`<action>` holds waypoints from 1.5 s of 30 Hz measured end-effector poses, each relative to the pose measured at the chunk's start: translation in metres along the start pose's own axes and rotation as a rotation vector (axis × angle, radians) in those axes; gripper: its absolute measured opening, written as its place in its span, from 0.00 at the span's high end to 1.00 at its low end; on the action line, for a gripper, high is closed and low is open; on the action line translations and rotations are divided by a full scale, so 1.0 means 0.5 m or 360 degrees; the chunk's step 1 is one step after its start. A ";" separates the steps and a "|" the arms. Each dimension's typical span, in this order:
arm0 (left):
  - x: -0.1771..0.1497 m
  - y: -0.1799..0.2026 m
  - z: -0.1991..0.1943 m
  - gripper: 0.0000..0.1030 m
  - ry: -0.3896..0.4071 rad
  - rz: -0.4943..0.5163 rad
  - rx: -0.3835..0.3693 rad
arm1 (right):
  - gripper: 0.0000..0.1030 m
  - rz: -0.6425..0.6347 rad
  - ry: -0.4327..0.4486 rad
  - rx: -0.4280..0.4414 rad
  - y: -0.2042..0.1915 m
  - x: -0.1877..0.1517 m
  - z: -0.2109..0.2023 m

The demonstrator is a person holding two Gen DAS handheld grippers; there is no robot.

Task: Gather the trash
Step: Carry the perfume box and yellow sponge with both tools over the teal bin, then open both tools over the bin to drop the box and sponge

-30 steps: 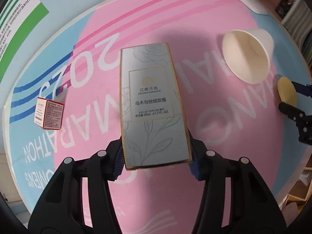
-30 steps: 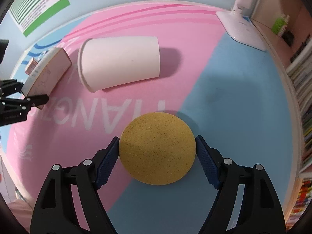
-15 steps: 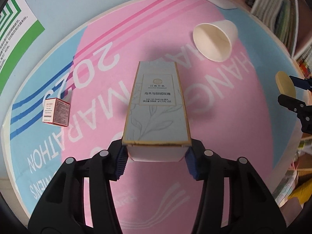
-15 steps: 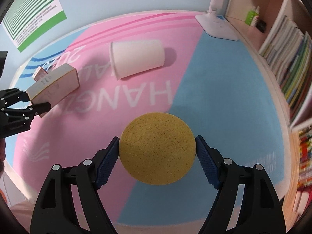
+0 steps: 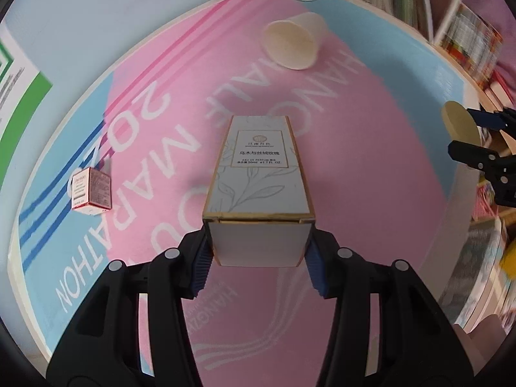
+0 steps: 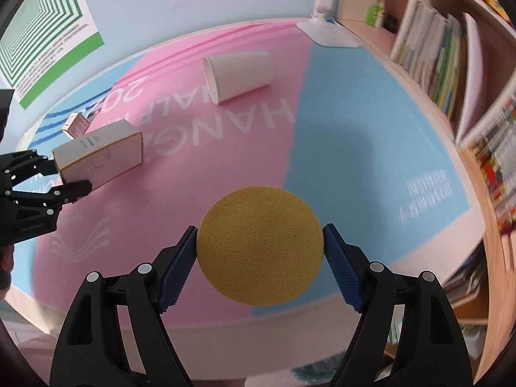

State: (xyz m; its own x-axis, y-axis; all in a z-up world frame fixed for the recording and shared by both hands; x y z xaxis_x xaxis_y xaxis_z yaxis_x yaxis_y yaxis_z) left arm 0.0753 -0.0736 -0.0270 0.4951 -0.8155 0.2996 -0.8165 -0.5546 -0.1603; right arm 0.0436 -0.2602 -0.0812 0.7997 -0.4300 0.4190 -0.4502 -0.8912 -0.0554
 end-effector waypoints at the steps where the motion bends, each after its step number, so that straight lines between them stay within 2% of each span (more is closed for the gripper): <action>1: -0.001 0.007 -0.004 0.54 0.0005 0.0018 -0.0008 | 0.25 0.0012 0.0004 -0.0006 0.002 -0.007 -0.005; 6: 0.013 0.059 -0.033 0.54 0.0044 0.0150 -0.0051 | 0.25 0.0128 0.0040 -0.0019 0.033 -0.046 -0.046; 14: 0.068 0.187 -0.064 0.54 0.0113 0.0391 -0.0073 | 0.25 0.0301 0.0115 -0.0045 0.141 -0.110 -0.117; 20: 0.112 0.320 -0.091 0.54 0.0155 0.0538 -0.0122 | 0.25 0.0426 0.0155 -0.0069 0.252 -0.174 -0.179; 28: 0.151 0.534 -0.122 0.54 0.0208 0.0739 -0.0197 | 0.25 0.0614 0.0167 -0.0132 0.420 -0.278 -0.248; 36: 0.149 0.744 -0.119 0.54 0.0180 0.0999 -0.0311 | 0.25 0.0841 0.0151 -0.0184 0.550 -0.409 -0.290; 45: 0.106 0.938 -0.100 0.54 0.0108 0.1286 -0.0426 | 0.25 0.1067 0.0115 -0.0201 0.643 -0.539 -0.318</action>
State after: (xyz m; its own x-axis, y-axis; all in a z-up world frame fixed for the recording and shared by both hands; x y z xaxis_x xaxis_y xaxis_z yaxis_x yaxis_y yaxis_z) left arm -0.2962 -0.3687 -0.0394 -0.2816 -0.9275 0.2458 -0.9582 0.2581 -0.1236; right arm -0.3800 -0.4080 -0.0676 0.3057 -0.8681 0.3910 -0.8851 -0.4105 -0.2194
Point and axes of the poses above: each gripper's, at about its wrist camera, not at the fingertips, and z roughly the way its jaws point, y to its right, x to its top, the point moved 4 cm from there along z, roughly the way its jaws point, and after that the axes turned 14 degrees about z, right-handed, at the moved point
